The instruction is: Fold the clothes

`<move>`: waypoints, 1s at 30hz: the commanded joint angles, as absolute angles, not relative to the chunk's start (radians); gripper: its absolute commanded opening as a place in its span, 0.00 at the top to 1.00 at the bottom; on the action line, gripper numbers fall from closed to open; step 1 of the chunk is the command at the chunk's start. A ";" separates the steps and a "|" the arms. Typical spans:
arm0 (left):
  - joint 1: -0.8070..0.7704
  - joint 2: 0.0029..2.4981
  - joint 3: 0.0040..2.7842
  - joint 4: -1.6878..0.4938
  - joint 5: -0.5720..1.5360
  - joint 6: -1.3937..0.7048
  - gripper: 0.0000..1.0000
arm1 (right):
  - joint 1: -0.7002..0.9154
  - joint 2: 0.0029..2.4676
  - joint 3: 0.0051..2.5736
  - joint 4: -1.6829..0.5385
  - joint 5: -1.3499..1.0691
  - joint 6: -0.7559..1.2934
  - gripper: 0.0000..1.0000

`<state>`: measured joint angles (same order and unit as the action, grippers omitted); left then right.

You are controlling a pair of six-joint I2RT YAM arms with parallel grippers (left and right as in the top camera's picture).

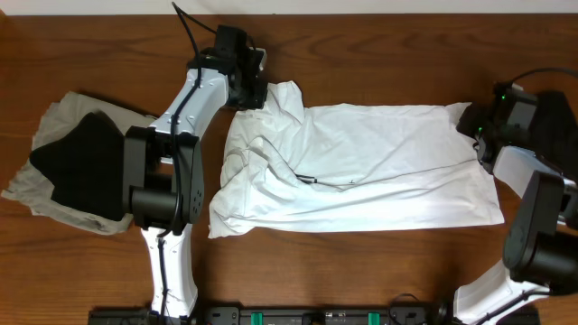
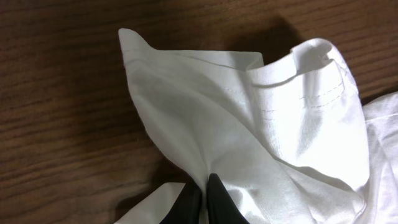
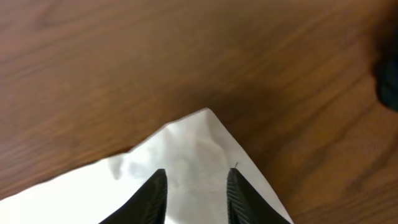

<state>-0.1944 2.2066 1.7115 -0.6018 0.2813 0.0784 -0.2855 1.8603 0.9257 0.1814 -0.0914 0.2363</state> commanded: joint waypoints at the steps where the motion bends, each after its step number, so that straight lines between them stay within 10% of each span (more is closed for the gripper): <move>1: -0.196 2.180 1.706 -0.606 0.276 0.093 0.94 | -0.303 1.890 0.953 0.195 -0.052 0.231 0.72; 30: -0.193 2.075 1.706 -0.567 0.275 0.104 0.94 | -0.326 1.938 0.962 0.216 -0.083 0.226 0.73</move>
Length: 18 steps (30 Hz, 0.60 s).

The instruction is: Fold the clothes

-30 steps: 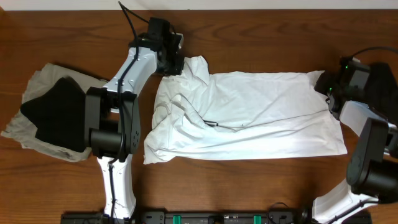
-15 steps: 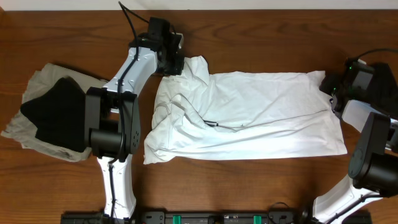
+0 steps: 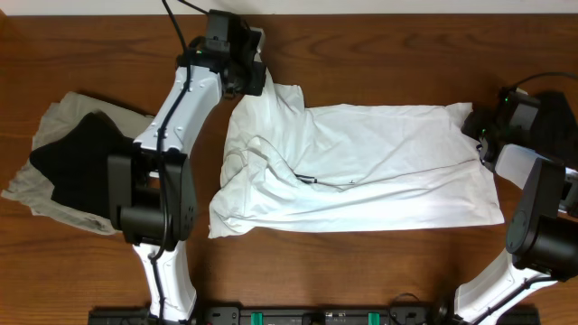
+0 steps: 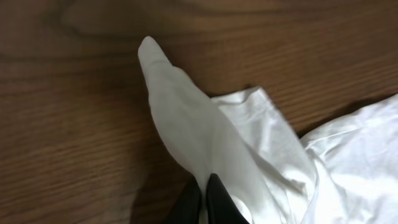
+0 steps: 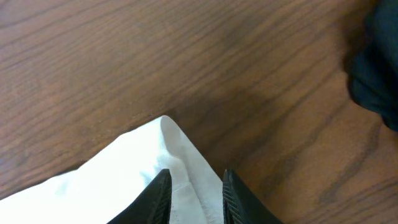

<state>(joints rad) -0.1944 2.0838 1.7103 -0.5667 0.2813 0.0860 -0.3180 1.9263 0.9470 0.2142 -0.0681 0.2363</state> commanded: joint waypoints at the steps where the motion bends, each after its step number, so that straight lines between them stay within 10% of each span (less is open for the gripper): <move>1: -0.193 2.075 1.706 -0.569 0.275 0.104 0.94 | -0.326 1.938 0.962 0.216 -0.083 0.226 0.73; 18: -0.193 2.075 1.706 -0.571 0.275 0.104 0.94 | -0.326 1.938 0.962 0.245 -0.083 0.226 0.73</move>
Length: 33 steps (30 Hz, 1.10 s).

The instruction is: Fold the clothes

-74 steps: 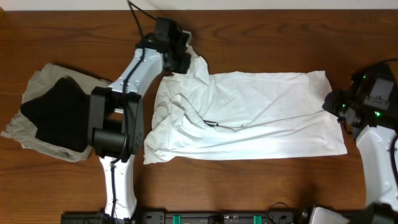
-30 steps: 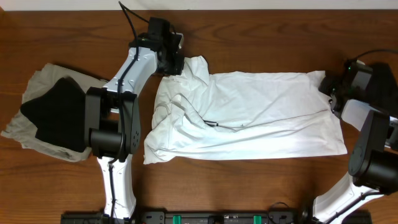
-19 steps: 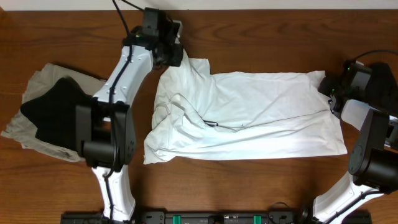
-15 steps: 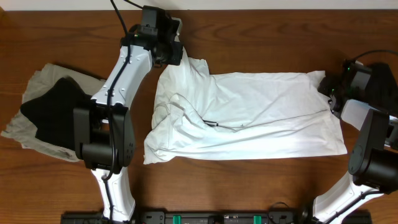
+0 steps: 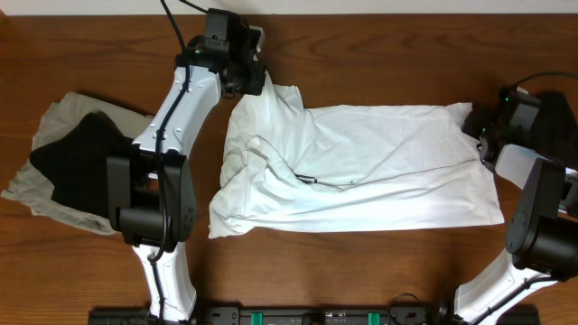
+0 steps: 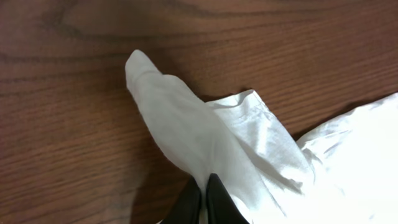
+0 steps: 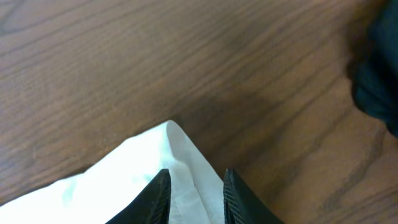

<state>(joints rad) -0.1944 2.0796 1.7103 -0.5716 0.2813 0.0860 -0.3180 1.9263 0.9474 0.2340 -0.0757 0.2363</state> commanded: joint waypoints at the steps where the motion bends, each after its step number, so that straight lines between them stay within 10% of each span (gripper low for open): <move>1: -0.193 2.075 1.706 -0.571 0.275 0.104 0.94 | -0.326 1.940 0.962 0.251 -0.083 0.226 0.73; 19: -0.193 2.075 1.706 -0.567 0.275 0.104 0.94 | -0.289 2.014 0.962 0.336 -0.095 0.231 0.73; 23: -0.193 2.075 1.706 -0.567 0.275 0.104 0.94 | -0.287 2.014 0.963 0.342 -0.096 0.231 0.99; 33: -0.193 2.072 1.706 -0.568 0.275 0.104 0.94 | -0.289 1.992 0.984 0.315 -0.132 0.231 0.99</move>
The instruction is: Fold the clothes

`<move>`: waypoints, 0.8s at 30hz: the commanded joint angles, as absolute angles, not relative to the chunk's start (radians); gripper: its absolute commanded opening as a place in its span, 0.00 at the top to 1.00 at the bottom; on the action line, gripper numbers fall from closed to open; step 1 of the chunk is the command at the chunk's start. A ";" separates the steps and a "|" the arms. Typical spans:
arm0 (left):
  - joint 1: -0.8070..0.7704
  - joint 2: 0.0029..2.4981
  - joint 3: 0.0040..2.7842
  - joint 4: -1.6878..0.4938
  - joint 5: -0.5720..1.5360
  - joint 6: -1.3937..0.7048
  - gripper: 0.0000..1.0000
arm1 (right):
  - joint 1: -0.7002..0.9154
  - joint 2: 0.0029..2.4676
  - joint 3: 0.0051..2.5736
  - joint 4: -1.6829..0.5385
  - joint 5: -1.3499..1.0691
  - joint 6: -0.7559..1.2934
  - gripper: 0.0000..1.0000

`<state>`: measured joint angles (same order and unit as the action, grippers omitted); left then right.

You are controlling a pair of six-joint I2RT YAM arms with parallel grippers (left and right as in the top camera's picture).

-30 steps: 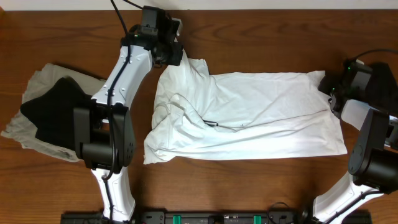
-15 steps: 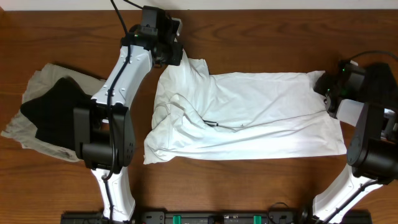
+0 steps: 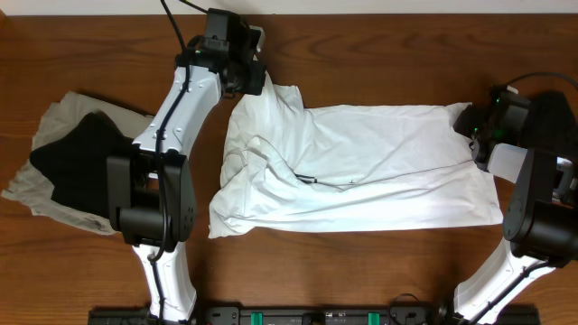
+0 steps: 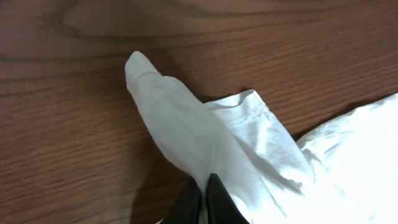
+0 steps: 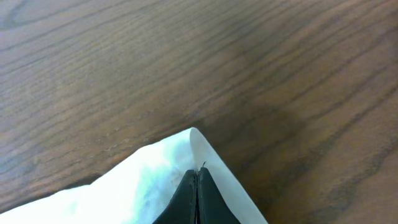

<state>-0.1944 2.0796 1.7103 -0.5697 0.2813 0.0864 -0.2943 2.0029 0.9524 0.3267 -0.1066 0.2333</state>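
Note:
A white shirt (image 3: 361, 167) lies spread across the middle of the wooden table, rumpled at its left end. My left gripper (image 3: 251, 83) is shut on the shirt's far-left sleeve (image 4: 186, 124), which tapers to a point on the wood. My right gripper (image 3: 476, 126) is shut on the shirt's far-right corner (image 5: 196, 146); the black fingers (image 5: 198, 196) are pressed together on the cloth with no gap.
A heap of beige and black clothes (image 3: 68, 167) sits at the table's left edge. A dark garment (image 3: 555, 122) lies at the right edge, just beyond my right gripper. The table's back edge (image 3: 361, 13) runs close behind the left gripper.
My right gripper, open astride the shirt's far-right corner before, is now shut on it. The left gripper and the sleeve have not moved.
My left gripper was shut on the sleeve near the shirt's left end, then held it drawn farther back to a point. My right gripper stayed open astride the far-right corner through all earlier moments, and now it is shut on that corner.

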 commanded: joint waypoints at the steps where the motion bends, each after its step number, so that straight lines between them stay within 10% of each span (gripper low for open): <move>1: -0.193 2.070 1.706 -0.568 0.275 0.104 0.94 | -0.289 1.981 0.992 0.294 -0.132 0.231 0.99; 13: -0.193 2.042 1.706 -0.570 0.275 0.104 0.94 | -0.315 1.855 1.115 0.049 -0.127 0.219 0.98; 20: -0.193 2.042 1.706 -0.571 0.275 0.104 0.94 | -0.315 1.913 1.115 0.054 -0.120 0.200 0.42; 24: -0.193 2.042 1.706 -0.571 0.275 0.104 0.94 | -0.313 1.979 1.115 0.078 -0.125 0.201 0.38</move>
<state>-0.1944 2.0792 1.7103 -0.5716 0.2813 0.0864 -0.3119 1.9224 1.1114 0.0742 -0.1211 0.2077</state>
